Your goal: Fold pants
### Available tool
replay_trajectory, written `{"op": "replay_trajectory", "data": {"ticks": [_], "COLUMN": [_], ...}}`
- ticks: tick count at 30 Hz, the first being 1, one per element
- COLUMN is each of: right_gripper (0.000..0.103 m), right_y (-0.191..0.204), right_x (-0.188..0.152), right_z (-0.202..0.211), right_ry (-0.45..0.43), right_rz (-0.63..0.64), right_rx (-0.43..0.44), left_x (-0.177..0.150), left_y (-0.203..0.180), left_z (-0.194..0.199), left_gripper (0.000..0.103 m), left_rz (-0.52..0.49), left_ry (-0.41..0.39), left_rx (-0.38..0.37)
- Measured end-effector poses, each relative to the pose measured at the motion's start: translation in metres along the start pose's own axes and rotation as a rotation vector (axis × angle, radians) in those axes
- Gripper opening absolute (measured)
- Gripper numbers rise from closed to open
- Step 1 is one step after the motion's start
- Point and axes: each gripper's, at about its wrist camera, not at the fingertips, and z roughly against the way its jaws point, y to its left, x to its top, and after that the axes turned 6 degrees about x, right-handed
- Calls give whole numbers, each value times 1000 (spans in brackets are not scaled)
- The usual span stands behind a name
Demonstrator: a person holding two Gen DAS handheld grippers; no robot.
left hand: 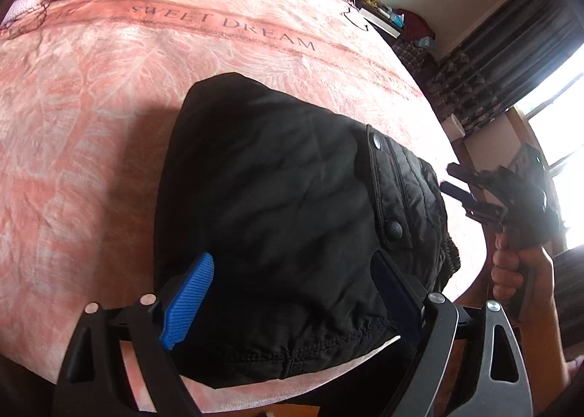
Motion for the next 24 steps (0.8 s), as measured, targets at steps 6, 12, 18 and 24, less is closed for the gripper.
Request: {"op": "replay_trajectory", "data": {"ticks": [6,12,18,24], "right_gripper": [49,17,85,98], "right_y": [7,-32,-46,-75], "right_x": [-74,-88,-72,-57], "right_z": [14,9,62,49], "right_ry": [60,64,29,161], "right_rz": [5,-111,-154,-249], "right_rx": [99,36,61,93], "left_x": [-11,-18,3,33], "left_y": [32,51,85,109], "left_z": [10,3,32,8], "left_gripper": [89,89,98,99], "left_rz": [101,151,181,209], "left_ry": [-9,50,32,168], "left_rx": [-21,-29,-89,-238]}}
